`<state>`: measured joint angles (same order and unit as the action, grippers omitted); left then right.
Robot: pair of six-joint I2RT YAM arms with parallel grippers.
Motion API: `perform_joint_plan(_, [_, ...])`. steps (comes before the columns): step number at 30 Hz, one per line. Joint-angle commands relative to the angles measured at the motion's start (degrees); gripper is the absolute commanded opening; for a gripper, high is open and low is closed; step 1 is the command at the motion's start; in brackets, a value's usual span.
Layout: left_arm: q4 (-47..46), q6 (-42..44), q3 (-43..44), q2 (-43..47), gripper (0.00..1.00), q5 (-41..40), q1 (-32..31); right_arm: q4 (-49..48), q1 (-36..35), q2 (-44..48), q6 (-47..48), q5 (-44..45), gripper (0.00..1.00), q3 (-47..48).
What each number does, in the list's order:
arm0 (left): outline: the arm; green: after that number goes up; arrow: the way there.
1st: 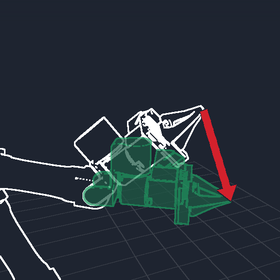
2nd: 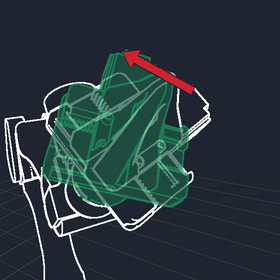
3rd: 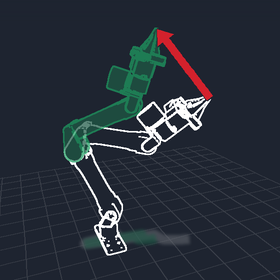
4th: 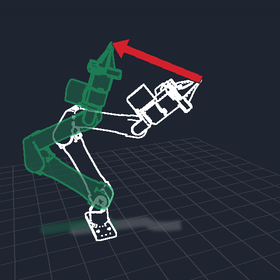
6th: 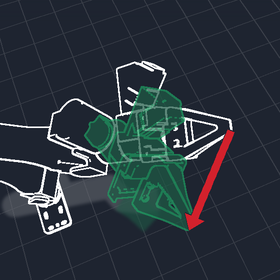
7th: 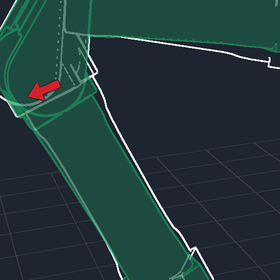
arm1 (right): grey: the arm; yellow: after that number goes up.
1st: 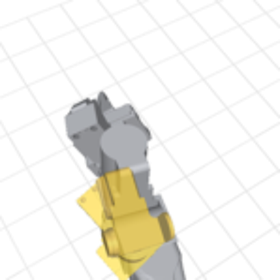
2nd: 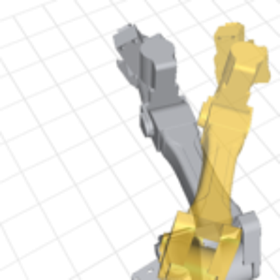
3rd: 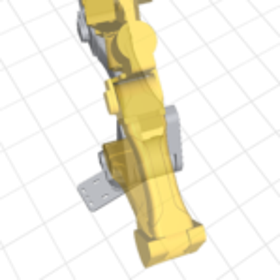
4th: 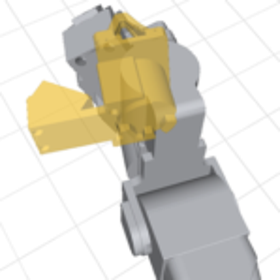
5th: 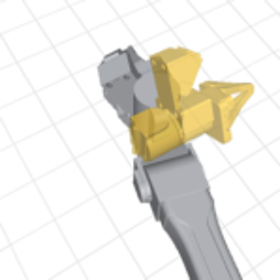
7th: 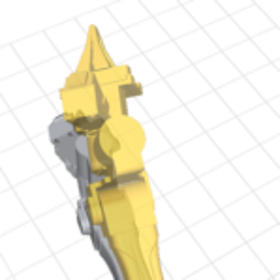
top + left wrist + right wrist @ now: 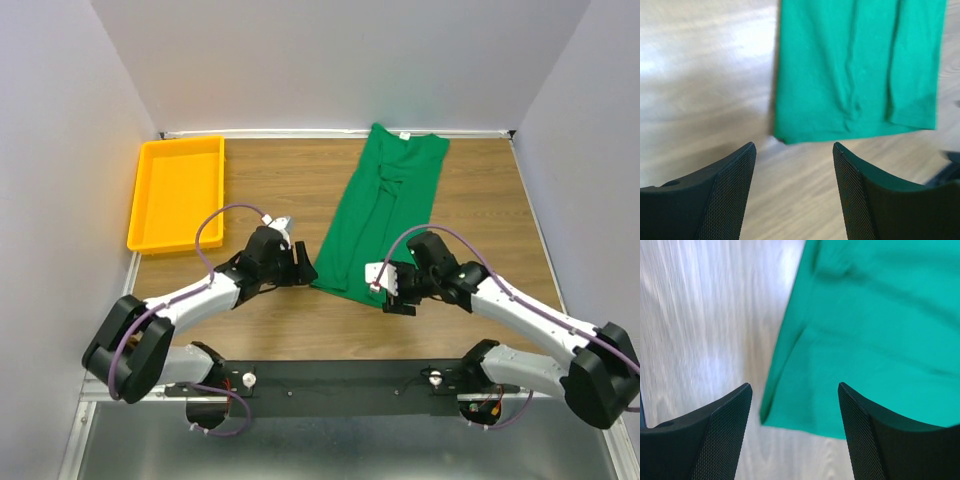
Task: Fold and stack the t-shirts
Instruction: Fold the tshirt
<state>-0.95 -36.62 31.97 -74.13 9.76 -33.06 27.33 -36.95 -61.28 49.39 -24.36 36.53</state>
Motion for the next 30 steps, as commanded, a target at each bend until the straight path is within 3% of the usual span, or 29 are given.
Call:
perform_joint_plan(1, [-4.9, -7.9, -3.7, 4.9, 0.71, 0.4, -1.8, 1.2, 0.2, -4.2, 1.9, 4.6, 0.77, -1.8])
perform_joint_plan(8, [-15.7, -27.3, -13.4, 8.3, 0.71, 0.1, -6.3, -1.9, -0.1, -6.7, 0.9, 5.3, 0.75, -2.3])
perform_joint_plan(14, [-17.1, -42.7, -11.7, 0.0, 0.66, -5.3, -11.1, -3.0, -0.2, -6.4, 0.5, 5.6, 0.75, -2.8])
perform_joint_plan(23, [-13.4, -56.4, -9.8, -7.3, 0.61, -14.2, -12.2, -2.5, -0.1, -2.3, 4.7, 3.8, 0.75, -6.0])
perform_joint_plan(30, [-12.0, -62.2, -8.8, -12.0, 0.54, -18.6, -12.2, -0.8, -0.1, -0.3, 8.2, 0.6, 0.75, -7.6])
